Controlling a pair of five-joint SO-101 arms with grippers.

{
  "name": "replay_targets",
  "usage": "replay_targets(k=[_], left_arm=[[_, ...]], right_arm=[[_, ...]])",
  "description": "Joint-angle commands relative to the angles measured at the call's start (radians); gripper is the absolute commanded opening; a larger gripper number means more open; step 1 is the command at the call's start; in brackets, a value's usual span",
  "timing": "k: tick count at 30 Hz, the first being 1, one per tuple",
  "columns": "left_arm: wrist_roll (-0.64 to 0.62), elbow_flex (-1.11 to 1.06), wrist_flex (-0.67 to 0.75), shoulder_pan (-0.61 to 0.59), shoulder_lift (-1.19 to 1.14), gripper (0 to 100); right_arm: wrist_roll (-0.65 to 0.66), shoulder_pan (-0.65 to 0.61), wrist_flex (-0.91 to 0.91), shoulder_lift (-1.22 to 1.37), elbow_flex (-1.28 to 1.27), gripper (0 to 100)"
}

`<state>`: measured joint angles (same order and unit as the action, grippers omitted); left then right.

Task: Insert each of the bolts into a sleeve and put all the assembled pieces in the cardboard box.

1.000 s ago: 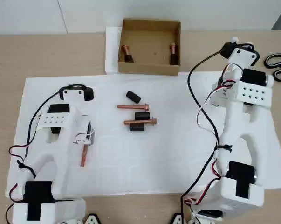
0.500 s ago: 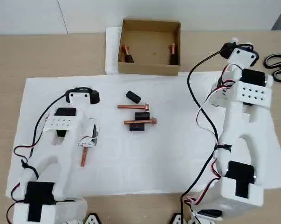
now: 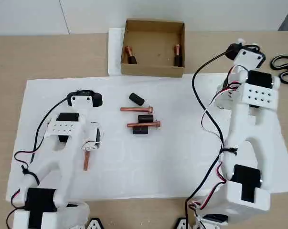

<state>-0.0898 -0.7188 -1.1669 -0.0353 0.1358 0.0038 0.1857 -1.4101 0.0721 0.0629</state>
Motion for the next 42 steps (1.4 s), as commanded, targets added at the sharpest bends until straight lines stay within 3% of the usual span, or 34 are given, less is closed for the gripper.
replay_targets(k=[1,5,10,16,22,33,42], left_arm=[[-0.002,0.094,-0.066,0.0,0.017,1],[-0.002,0.248,-0.183,-0.009,0.017,1],[-0.008,0.403,-0.259,-0.032,0.018,1],[-0.015,0.45,-0.279,-0.212,0.018,1],[-0.015,0.444,-0.281,-0.353,0.018,1],[-0.051,0.443,-0.259,-0.321,0.018,1],[-0.055,0.441,-0.252,-0.319,0.018,1]], right_arm=[[0.009,-0.01,0.005,-0.059,0.006,22.7],[0.028,-0.054,0.005,-0.062,0.008,22.9],[0.187,-0.197,-0.111,-0.119,0.075,22.9],[0.282,-0.369,-0.111,-0.119,0.169,22.7],[0.288,-0.487,0.038,0.053,0.284,22.6],[0.293,-0.57,0.065,0.498,0.66,22.6],[0.285,-0.641,0.074,0.687,0.792,22.5]])
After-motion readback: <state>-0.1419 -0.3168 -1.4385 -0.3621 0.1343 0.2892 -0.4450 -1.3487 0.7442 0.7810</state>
